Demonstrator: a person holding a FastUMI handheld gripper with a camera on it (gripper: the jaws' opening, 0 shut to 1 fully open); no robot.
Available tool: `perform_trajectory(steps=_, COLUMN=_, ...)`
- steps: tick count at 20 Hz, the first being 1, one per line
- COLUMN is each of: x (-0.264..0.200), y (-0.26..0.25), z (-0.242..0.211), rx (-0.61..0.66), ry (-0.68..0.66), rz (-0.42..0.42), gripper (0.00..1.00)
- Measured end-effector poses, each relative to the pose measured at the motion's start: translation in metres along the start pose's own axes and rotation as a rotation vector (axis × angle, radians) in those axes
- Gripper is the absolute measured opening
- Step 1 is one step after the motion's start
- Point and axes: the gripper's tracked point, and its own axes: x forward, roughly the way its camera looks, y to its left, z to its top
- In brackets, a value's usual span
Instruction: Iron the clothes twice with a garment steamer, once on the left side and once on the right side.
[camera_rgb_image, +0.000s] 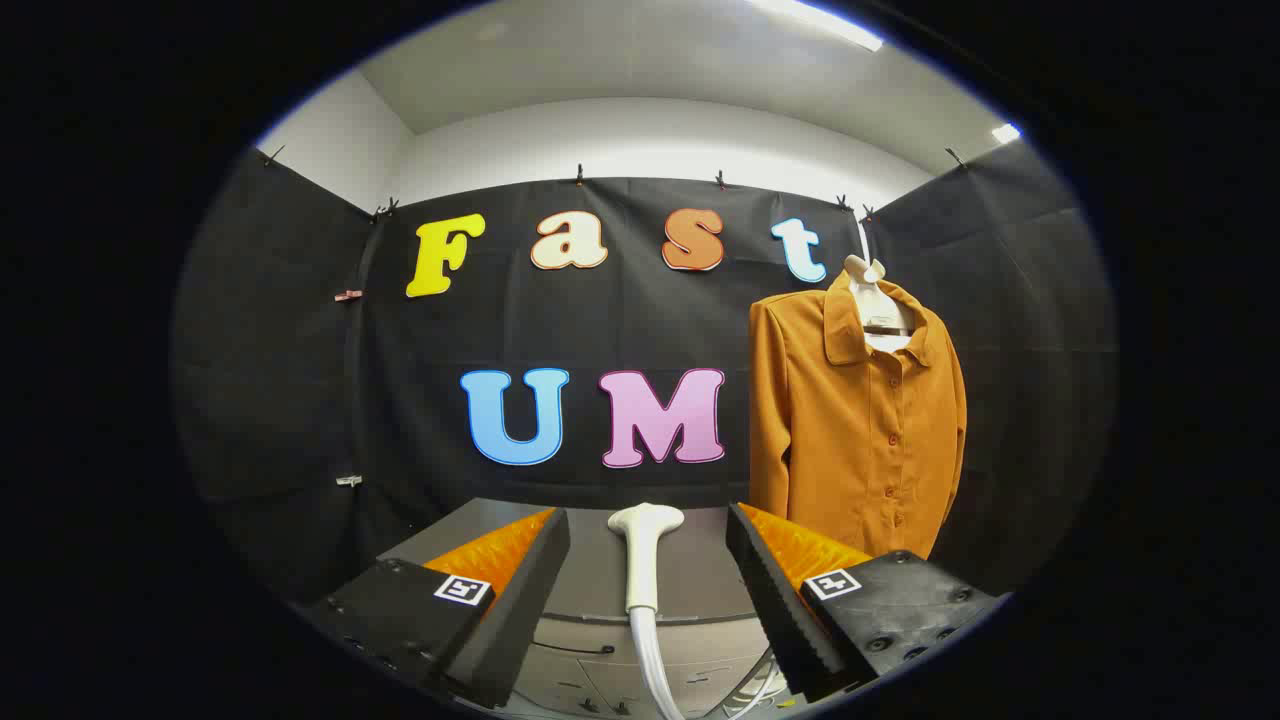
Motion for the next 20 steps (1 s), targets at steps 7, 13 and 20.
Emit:
perform_trajectory(steps=7, x=-0.0023, y=0.0036, z=0.0057, rx=-0.008, ry=-0.016, rz=-0.005, gripper=0.98)
perform_trajectory(steps=13, x=-0.0029, y=0.0023, z=0.0052, rx=-0.012, ry=-0.014, rz=-0.019, gripper=0.98)
perform_trajectory(steps=20, x=-0.0006, y=0.0062, z=0.0031, rx=-0.016, ry=-0.009, rz=-0.023, gripper=0.98)
